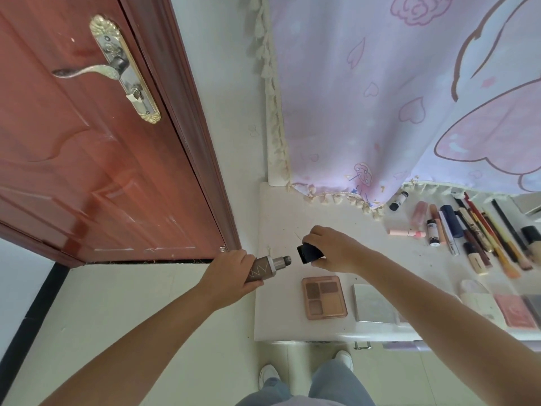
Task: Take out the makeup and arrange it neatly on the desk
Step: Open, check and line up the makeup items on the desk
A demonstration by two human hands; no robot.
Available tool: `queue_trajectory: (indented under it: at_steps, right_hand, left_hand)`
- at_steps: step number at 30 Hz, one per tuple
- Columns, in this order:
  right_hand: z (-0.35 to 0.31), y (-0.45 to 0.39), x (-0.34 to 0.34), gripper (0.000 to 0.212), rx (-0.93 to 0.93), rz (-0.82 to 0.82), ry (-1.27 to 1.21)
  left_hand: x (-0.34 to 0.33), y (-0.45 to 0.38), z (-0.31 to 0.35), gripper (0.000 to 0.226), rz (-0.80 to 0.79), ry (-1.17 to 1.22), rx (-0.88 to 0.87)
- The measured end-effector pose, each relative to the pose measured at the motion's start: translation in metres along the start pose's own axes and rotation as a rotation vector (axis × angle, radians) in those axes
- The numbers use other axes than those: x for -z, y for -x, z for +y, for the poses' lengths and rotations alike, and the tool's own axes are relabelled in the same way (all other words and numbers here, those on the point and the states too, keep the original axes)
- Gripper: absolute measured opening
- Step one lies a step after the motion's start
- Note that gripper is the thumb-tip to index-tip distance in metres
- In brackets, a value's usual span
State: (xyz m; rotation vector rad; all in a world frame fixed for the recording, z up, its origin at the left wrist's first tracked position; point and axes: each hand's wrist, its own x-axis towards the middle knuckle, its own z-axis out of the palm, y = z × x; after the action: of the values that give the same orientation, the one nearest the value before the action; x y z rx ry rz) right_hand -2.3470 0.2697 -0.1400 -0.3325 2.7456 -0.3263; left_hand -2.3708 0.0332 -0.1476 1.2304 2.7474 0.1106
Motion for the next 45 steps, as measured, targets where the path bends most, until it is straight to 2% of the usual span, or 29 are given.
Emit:
queue_trajectory:
  at_steps: [4, 6, 9, 13, 20, 27, 36, 40, 43, 45]
  right_hand:
    - [-0.009, -0.009, -0.011, 0.041, 0.043, -0.021, 0.016]
    - [-0.011, -0.013, -0.016, 0.039, 0.059, -0.036, 0.031]
    - [-0.01, -0.021, -0.023, 0.039, 0.075, -0.074, 0.007]
    - [-0.006, -0.032, -0.032, 0.039, 0.117, -0.113, -0.007]
    - [0.006, -0.059, -0.041, 0.039, 0.259, -0.247, 0.099]
    - [0.009, -0.082, -0.043, 0.043, 0.411, -0.413, 0.178]
    - [0.007, -0.091, -0.044, 0.05, 0.541, -0.418, 0.26]
    - [0.019, -0.079, -0.038, 0.062, 0.519, -0.382, 0.168]
    - [0.037, -0.051, -0.035, 0.059, 0.411, -0.228, 0.129]
    - [0.046, -0.023, -0.045, 0.067, 0.329, -0.216, 0.142]
  left_hand:
    - [-0.006, 0.002, 0.009, 0.048, 0.069, -0.046, -0.011]
    - [-0.013, 0.002, 0.012, 0.049, 0.032, -0.027, 0.031]
    - [-0.032, 0.005, 0.011, 0.05, -0.039, 0.056, 0.169]
    - [-0.053, 0.007, 0.02, 0.048, -0.091, 0.092, 0.26]
    - [-0.084, 0.001, 0.058, 0.047, -0.11, 0.194, 0.541]
    - [-0.102, -0.011, 0.098, 0.048, -0.04, 0.3, 0.824]
    - [-0.11, -0.014, 0.116, 0.044, 0.032, 0.291, 1.036]
    - [-0.106, -0.014, 0.124, 0.057, 0.008, 0.258, 1.079]
    - [-0.093, -0.006, 0.137, 0.063, 0.129, 0.166, 1.055]
    - [-0.096, 0.002, 0.151, 0.057, 0.251, 0.099, 1.0]
